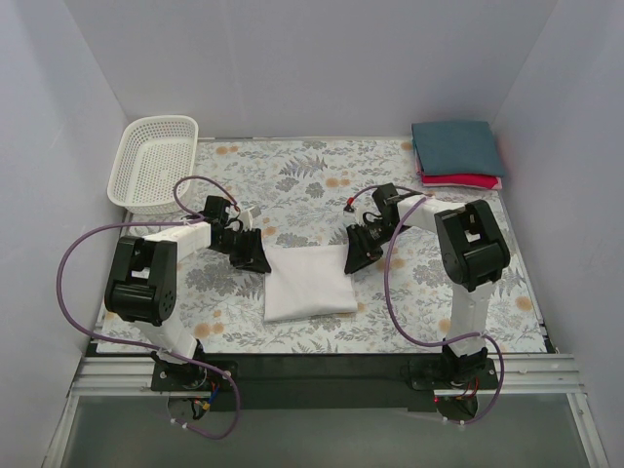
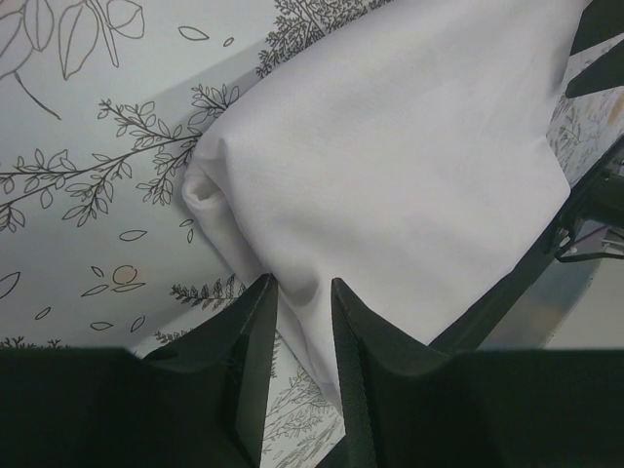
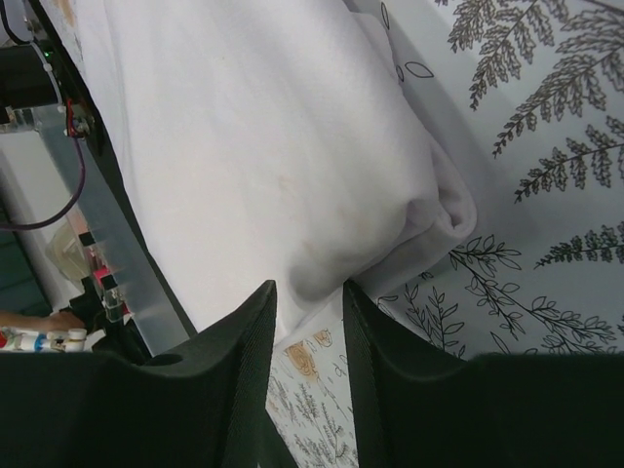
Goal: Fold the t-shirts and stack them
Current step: Fold the tshirt
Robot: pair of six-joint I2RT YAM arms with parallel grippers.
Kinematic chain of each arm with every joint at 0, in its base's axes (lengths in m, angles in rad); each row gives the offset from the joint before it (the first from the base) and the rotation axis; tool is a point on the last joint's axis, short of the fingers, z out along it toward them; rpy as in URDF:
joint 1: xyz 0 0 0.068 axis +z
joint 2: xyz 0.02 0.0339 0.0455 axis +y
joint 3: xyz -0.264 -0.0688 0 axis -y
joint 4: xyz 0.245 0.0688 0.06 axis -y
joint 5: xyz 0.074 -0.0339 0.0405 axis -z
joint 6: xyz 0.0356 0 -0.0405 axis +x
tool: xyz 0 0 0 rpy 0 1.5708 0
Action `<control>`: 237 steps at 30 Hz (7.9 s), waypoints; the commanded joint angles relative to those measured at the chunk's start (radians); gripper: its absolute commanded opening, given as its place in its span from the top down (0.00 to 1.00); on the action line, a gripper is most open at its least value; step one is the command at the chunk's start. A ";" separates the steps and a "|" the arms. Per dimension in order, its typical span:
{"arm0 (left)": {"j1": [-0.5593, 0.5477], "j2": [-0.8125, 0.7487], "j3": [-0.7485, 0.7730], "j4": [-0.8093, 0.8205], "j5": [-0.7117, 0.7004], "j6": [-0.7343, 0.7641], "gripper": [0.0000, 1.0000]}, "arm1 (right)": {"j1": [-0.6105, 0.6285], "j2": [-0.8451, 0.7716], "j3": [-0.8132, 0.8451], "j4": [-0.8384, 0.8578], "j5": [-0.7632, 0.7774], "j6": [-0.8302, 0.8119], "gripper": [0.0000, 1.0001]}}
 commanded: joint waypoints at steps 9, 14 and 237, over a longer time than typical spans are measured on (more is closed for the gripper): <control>0.001 -0.002 0.024 -0.002 0.020 -0.006 0.98 | 0.009 -0.011 -0.002 0.009 -0.029 0.004 0.99; 0.008 -0.042 0.026 -0.057 -0.051 0.037 1.00 | 0.001 -0.074 -0.028 0.012 0.028 -0.003 0.99; -0.272 -0.268 0.181 0.234 -0.215 0.358 0.49 | -0.152 -0.431 0.172 0.250 0.316 0.100 0.02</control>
